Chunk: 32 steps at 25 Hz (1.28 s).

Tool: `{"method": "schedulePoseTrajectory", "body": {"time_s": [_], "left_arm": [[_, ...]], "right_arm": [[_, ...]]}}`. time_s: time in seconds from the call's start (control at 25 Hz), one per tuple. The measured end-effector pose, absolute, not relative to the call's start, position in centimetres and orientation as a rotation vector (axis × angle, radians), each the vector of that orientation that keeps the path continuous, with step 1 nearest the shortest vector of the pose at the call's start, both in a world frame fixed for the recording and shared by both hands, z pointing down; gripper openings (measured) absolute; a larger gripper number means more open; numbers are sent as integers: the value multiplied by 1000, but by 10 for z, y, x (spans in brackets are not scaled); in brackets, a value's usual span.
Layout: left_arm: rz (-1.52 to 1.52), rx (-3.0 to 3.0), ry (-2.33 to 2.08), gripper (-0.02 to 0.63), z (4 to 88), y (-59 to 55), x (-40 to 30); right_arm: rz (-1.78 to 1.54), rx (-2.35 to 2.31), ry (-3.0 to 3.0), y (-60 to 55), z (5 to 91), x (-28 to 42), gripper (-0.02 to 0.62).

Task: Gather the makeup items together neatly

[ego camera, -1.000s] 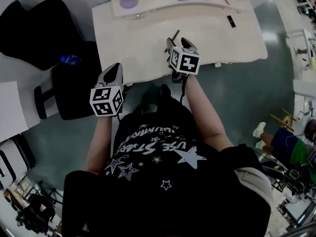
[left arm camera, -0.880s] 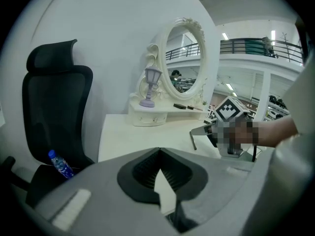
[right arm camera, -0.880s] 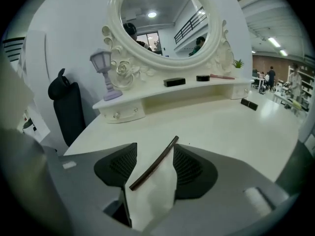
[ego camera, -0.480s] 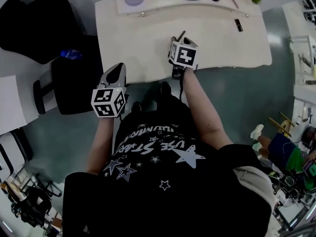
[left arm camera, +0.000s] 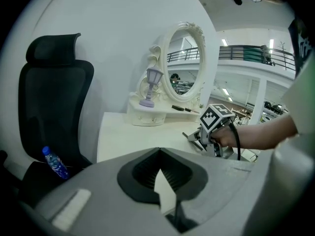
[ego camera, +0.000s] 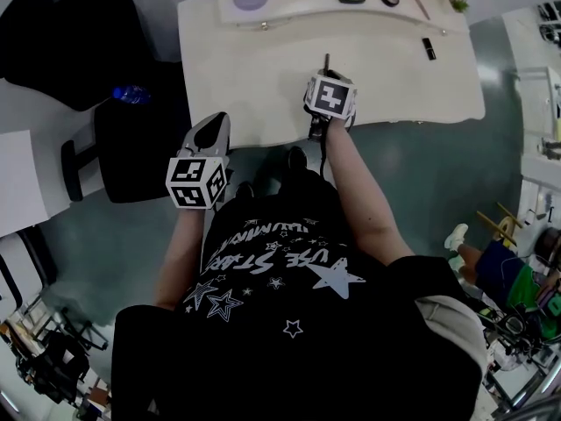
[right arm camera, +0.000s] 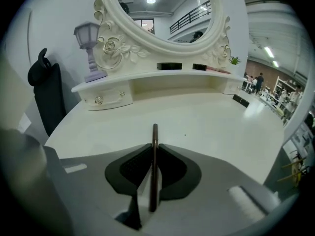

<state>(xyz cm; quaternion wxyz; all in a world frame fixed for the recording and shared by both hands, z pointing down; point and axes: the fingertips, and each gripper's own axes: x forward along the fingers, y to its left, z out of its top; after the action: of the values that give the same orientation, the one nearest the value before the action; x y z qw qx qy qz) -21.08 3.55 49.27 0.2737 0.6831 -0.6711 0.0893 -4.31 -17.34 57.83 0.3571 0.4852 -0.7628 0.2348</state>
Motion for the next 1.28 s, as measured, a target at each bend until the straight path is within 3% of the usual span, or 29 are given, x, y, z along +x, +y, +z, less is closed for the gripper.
{"method": "schedulePoseTrajectory", "body": {"time_s": [0.4, 0.76, 1.28], "left_arm": [[211, 1803, -1838, 2, 497, 36, -222], [227, 1822, -1829, 2, 498, 5, -180], [255, 1803, -1819, 2, 500, -26, -150]], "right_arm": [[597, 1240, -1997, -179, 566, -28, 67], [581, 1193, -2013, -214, 573, 5, 67], [564, 1083, -2077, -227, 584, -7, 69]]}}
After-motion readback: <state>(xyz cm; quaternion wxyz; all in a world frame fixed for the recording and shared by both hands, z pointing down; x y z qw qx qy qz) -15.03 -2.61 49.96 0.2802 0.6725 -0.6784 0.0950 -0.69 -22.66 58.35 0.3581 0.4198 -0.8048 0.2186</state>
